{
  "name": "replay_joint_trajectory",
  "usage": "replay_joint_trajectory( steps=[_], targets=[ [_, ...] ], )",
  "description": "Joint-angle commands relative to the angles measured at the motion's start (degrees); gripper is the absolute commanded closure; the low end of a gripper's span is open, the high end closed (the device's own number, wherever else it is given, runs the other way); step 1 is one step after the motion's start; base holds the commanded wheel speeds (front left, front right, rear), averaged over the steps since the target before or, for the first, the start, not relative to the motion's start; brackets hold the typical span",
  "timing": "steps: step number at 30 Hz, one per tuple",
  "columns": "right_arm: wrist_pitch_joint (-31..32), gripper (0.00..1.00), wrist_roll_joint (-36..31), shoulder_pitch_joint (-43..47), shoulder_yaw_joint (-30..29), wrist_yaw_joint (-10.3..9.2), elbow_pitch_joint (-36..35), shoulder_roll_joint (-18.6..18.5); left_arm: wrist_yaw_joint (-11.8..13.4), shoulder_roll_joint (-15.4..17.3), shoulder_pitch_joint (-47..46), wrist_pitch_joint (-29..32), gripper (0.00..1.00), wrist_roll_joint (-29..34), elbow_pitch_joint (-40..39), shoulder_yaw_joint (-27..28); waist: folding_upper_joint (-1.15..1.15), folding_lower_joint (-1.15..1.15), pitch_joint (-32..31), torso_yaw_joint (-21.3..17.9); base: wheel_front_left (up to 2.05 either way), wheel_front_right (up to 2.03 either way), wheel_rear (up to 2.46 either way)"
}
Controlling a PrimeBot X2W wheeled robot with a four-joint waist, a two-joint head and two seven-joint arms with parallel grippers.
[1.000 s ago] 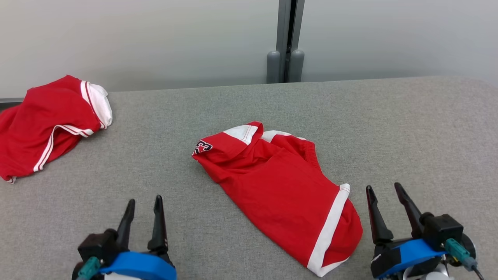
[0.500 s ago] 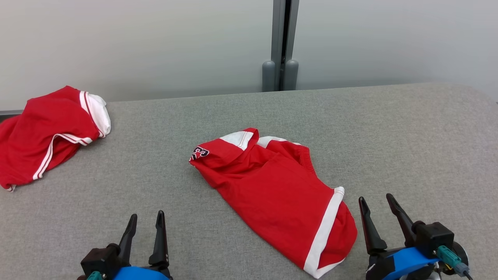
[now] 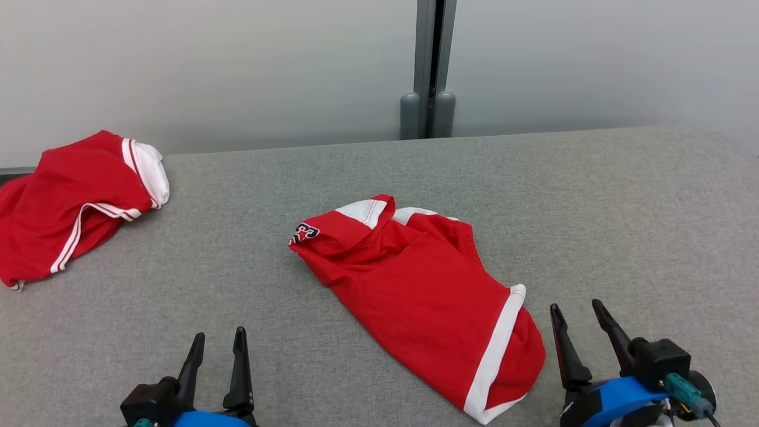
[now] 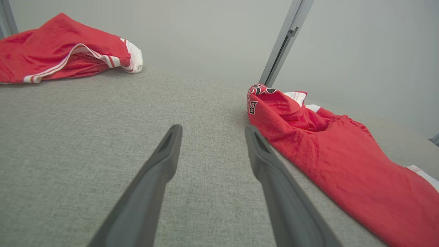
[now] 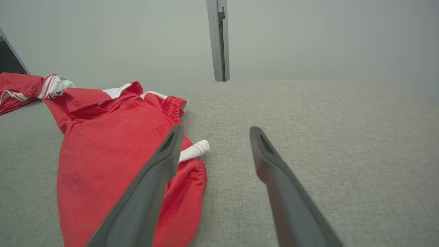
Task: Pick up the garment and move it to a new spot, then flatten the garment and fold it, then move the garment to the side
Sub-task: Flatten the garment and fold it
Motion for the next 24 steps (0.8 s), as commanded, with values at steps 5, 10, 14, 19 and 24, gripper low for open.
replay_joint_trajectory(
  steps=[5, 10, 14, 19, 24],
  targets=[
    [-0.03, 0.00, -1.16, -4.92, 0.88, -0.02, 5.42, -0.23, -0.40, -0.24, -0.93, -0.15, 0.00, 0.91, -0.65, 0.26, 0.00, 0.00, 1.17, 0.89, 0.00, 0.00, 0.00],
    [6.18, 0.00, 1.51, -12.04, 1.63, -0.02, 14.29, -0.22, -0.62, -0.62, -1.62, -0.15, 0.00, 1.47, -0.97, 0.46, 0.00, 0.00, 2.62, 2.64, 0.00, 0.00, 0.00],
    [9.69, 0.00, 3.35, -14.71, 2.07, -0.02, 18.92, -0.22, -0.66, -0.79, -1.98, -0.15, 0.00, 1.55, -0.95, 0.12, 0.00, 0.00, 3.56, 3.90, 0.00, 0.00, 0.00],
    [11.65, 0.00, 5.61, -16.84, 3.51, -0.01, 22.19, -0.21, -0.73, -0.87, -2.15, -0.15, 0.00, 1.44, -0.91, 0.14, 0.00, 0.00, 4.18, 4.63, 0.00, 0.00, 0.00],
    [10.38, 0.00, 6.92, -19.14, 5.64, -0.01, 23.59, -0.23, -0.78, -0.94, -2.33, -0.15, 0.00, 1.64, -1.06, 0.46, 0.00, 0.00, 4.64, 4.80, 0.00, 0.00, 0.00]
  ],
)
